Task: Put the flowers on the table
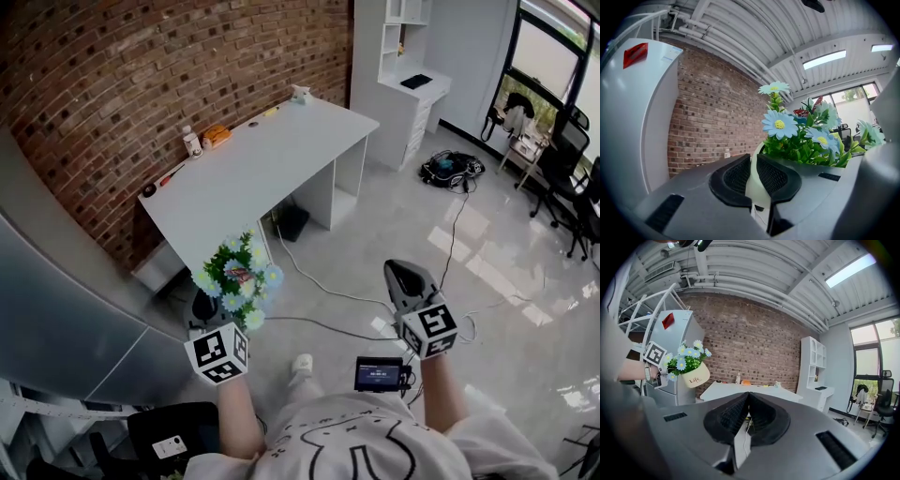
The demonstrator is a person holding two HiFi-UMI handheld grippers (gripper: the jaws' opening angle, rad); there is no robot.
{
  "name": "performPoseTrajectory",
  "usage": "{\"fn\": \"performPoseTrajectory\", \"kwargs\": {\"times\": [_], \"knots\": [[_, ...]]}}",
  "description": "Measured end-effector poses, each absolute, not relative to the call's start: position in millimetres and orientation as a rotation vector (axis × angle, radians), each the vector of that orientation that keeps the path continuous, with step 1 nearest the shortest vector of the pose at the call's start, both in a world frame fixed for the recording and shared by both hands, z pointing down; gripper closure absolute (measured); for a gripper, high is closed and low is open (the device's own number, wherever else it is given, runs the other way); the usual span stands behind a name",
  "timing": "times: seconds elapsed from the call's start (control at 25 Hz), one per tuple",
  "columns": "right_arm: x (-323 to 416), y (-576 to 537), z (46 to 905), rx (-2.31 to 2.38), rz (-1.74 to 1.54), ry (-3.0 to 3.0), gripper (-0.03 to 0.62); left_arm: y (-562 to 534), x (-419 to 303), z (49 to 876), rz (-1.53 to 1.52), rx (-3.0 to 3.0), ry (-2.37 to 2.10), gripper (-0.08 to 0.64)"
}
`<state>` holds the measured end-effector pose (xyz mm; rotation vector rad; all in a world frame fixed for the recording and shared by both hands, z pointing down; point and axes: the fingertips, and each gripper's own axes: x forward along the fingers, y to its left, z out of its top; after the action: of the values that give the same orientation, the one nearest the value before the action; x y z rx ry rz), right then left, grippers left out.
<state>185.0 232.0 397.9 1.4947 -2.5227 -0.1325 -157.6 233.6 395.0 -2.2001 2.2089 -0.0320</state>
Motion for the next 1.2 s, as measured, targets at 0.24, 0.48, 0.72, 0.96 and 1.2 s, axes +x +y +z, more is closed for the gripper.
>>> {"fn": "performPoseTrajectory", "kwargs": {"times": [0.24, 0.48, 0.72, 0.96, 1.2], "knots": [[151.9, 166.7, 398.0, 1.472, -0.125, -2.505, 0.575, 162.6, -181.3, 394.6, -0.013, -2.222, 2.202, 0.509], [118.9, 104.3, 397.3, 1.501, -0.131, -2.477, 0.575, 94.3, -215.8, 394.5, -0.006, -2.250, 2.183, 0.509], [91.6, 58.8, 399.8, 1.525, -0.112, -2.466, 0.575, 37.2, -236.1, 398.1, -0.012, -2.282, 2.154, 0.509], [90.1, 28.8, 397.4, 1.564, -0.122, -2.440, 0.575, 2.0, -241.3, 397.5, 0.000, -2.297, 2.139, 0.509], [94.7, 12.6, 412.4, 1.566, -0.085, -2.410, 0.575, -20.5, -240.4, 405.5, -0.010, -2.318, 2.131, 0.509]]}}
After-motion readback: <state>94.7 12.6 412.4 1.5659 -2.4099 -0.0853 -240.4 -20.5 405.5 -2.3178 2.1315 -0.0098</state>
